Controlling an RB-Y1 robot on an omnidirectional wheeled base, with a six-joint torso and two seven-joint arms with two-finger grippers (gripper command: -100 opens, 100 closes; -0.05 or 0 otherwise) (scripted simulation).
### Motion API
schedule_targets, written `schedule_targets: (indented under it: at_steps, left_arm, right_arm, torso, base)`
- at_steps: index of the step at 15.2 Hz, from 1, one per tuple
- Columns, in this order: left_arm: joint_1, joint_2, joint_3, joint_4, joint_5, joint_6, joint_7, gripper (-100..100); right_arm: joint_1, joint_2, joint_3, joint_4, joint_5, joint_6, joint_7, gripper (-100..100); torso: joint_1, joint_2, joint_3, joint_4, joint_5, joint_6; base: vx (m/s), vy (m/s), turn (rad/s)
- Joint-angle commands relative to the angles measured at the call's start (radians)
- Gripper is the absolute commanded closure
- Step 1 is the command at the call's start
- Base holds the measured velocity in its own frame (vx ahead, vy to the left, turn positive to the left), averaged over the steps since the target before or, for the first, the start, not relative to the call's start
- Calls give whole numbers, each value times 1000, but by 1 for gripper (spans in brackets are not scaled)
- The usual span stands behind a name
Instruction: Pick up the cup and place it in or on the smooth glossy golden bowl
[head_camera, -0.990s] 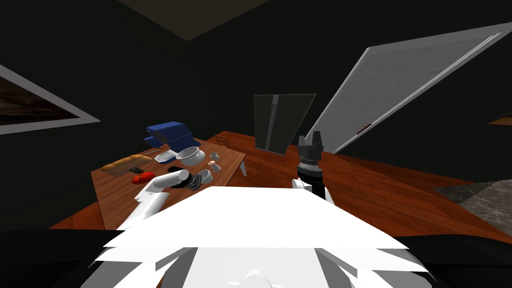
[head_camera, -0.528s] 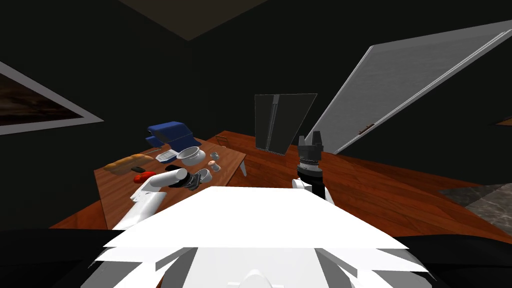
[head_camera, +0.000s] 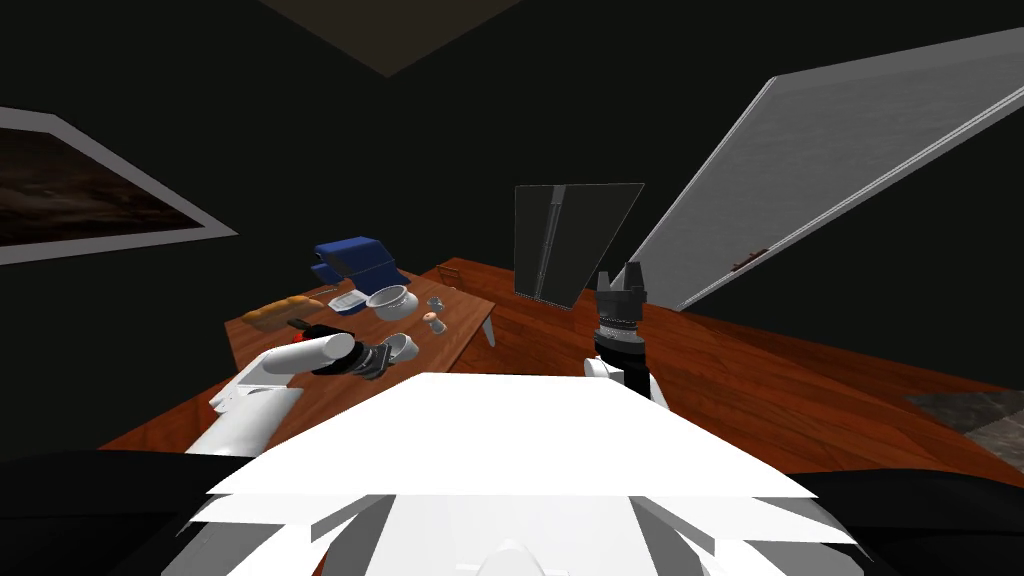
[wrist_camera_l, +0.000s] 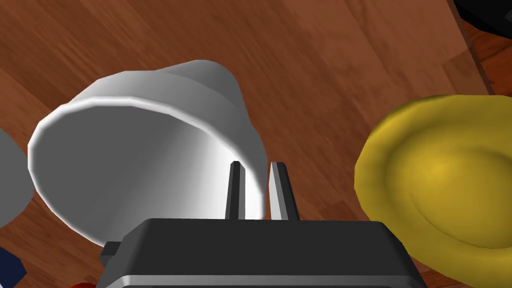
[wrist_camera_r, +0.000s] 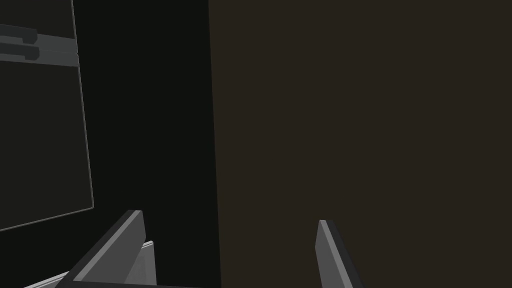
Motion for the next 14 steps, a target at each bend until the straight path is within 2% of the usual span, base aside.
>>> schedule_targets:
  at_steps: [1,14]
  left_arm:
    - [23,23,20,-34,35,19,10,100]
    - [129,158,119,-199,219,110,66,100]
  right_arm:
    - [0,0,0,0,0,0,0,0]
    - [0,0,0,0,0,0,0,0]
  torso:
    - [0,0,0,0,0,0]
    - [-1,-1,-1,-1,-1,0]
  base:
    - [-95,-15,90]
    - [-75,-15,77]
